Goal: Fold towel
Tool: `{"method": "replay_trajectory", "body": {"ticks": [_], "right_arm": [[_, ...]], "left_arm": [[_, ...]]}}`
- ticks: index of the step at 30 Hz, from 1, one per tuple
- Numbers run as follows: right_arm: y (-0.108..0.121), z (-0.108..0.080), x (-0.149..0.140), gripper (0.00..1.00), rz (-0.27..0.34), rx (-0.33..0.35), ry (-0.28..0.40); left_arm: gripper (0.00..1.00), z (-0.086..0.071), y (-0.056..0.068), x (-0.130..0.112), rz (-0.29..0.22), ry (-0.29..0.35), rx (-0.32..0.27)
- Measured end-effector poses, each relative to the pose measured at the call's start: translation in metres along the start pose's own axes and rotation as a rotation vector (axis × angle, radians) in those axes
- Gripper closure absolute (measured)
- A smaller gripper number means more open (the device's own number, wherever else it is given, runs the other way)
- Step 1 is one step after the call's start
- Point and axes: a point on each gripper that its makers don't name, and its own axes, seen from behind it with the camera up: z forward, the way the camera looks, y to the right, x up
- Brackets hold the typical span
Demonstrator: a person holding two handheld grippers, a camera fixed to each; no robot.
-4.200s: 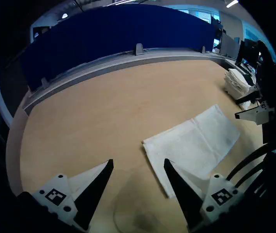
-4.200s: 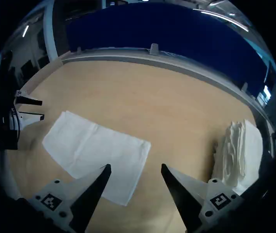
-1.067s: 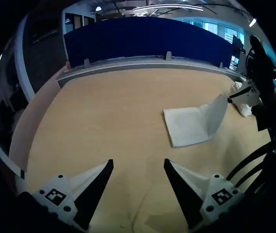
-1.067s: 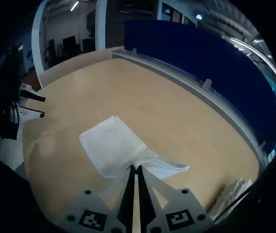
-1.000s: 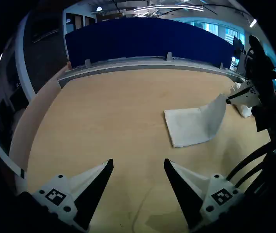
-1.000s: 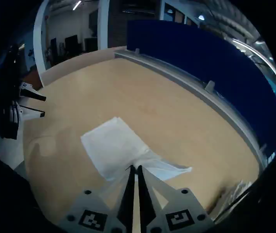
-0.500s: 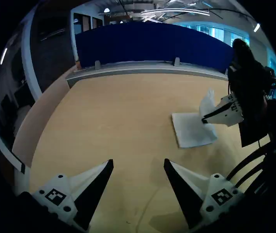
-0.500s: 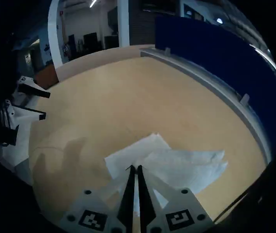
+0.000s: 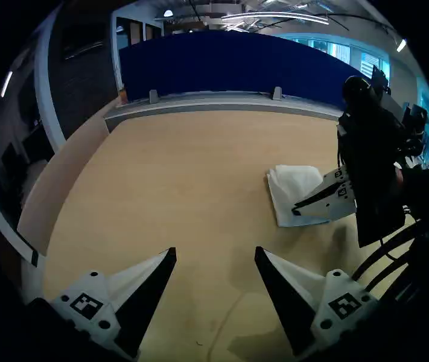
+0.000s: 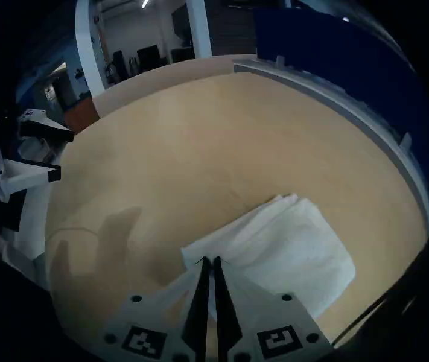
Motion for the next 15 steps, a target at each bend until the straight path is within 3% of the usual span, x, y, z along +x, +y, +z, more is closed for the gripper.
{"method": "replay_trajectory", "body": {"ticks": [2,7,15], "right_arm": [[0.001,-0.002,0.001,0.87,0.002,-0.001,0.006],[0.004,-0.011,0.006,0.47,0.012,-0.009,0.036],[0.016,-0.030,-0.003,0.06,0.021,-0.065,0.058]], "left_arm": [[0.03,0.001,0.000,0.000,0.002,-0.001,-0.002],[0.03,0.002,0.000,0.000,0.009,-0.003,-0.004],[0.03,0.003,0.001,-0.002,0.011,-0.006,-0.003]]}}
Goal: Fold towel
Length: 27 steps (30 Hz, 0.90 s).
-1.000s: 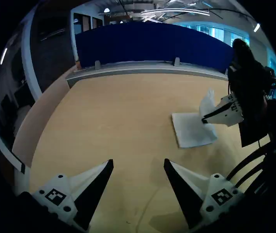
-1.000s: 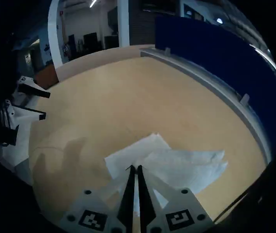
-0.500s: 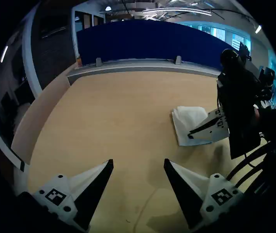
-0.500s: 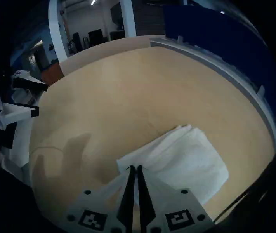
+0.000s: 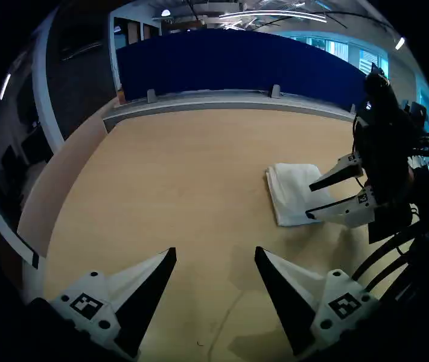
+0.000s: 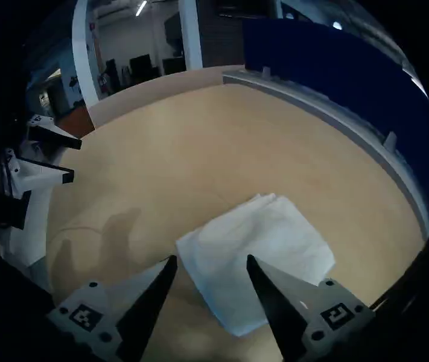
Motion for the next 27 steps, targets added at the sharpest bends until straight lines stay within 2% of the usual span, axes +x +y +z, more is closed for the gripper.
{"method": "replay_trajectory", "body": {"ticks": [1,3,12,21,24,27], "right_arm": [[0.003,-0.003,-0.003,0.02,0.004,-0.010,-0.001],[0.008,-0.008,-0.008,0.00,0.012,-0.030,-0.005],[0.033,-0.033,-0.042,0.00,0.071,-0.122,-0.036],[0.040,-0.039,-0.065,0.00,0.098,-0.149,-0.075],[0.040,-0.036,-0.072,0.06,0.099,-0.155,-0.094],[0.037,-0.032,-0.079,0.19,0.106,-0.147,-0.110]], "left_arm": [[0.03,0.000,0.000,0.000,0.000,0.000,0.000],[0.03,0.000,0.000,0.000,-0.001,0.000,0.000],[0.03,0.000,0.002,0.001,0.003,0.002,-0.003],[0.03,0.001,0.008,0.003,0.011,0.004,-0.011],[0.03,0.001,0.008,0.004,0.014,0.004,-0.011],[0.03,0.001,0.008,0.004,0.014,0.004,-0.012]]}}
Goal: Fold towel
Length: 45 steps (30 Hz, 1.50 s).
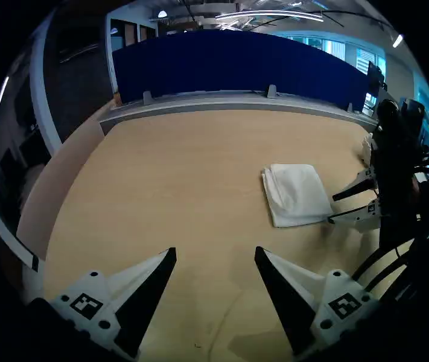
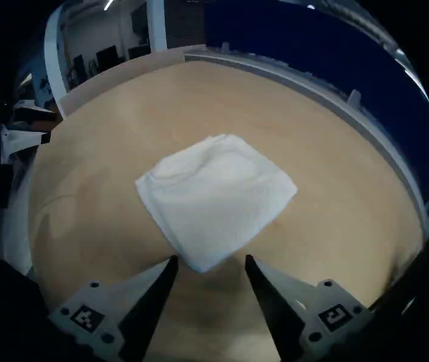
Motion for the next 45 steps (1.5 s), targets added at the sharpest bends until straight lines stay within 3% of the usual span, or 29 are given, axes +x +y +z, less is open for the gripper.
{"method": "replay_trajectory", "body": {"ticks": [6,10,14,18,24,30,45], "right_arm": [[-0.008,0.004,-0.007,0.43,0.016,0.030,-0.015],[-0.006,0.006,-0.008,0.70,0.020,0.023,-0.016],[-0.005,0.007,-0.009,0.79,0.027,0.024,-0.013],[-0.005,0.005,-0.006,0.95,0.026,0.017,-0.003],[-0.003,-0.001,-0.002,0.98,0.006,0.002,0.017],[-0.003,-0.018,0.022,0.98,0.003,-0.002,0.083],[0.015,-0.105,0.118,0.98,-0.031,-0.050,0.313]], "left_arm": [[0.03,0.000,-0.002,0.000,-0.001,0.000,0.003],[0.03,0.000,-0.003,-0.001,-0.003,0.000,0.004],[0.03,0.001,-0.003,-0.002,-0.002,-0.001,0.003],[0.03,0.001,-0.002,-0.002,0.001,-0.001,0.002],[0.03,0.000,0.001,0.000,0.002,0.001,-0.003],[0.03,-0.001,0.004,0.006,0.003,0.009,-0.009],[0.03,-0.007,0.013,0.033,0.009,0.066,-0.027]]}}
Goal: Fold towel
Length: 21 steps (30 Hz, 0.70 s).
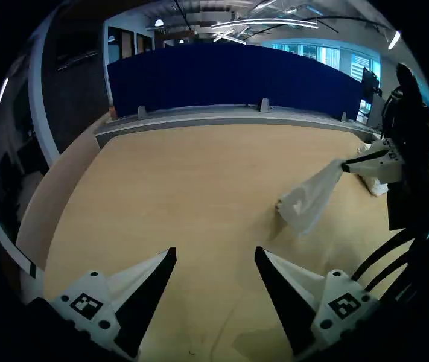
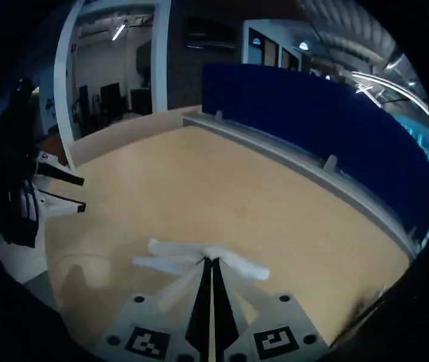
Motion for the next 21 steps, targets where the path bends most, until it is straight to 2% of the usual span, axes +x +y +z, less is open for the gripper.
{"method": "replay_trajectory", "body": {"ticks": [8,21], "right_arm": [[0.028,-0.033,0.041,0.98,0.007,-0.042,0.076],[0.088,-0.077,0.048,0.98,0.045,-0.157,0.109]], "left_arm": [[0.03,-0.001,0.007,0.012,0.009,0.025,-0.010],[0.03,-0.003,0.022,0.023,0.026,0.043,-0.034]]}}
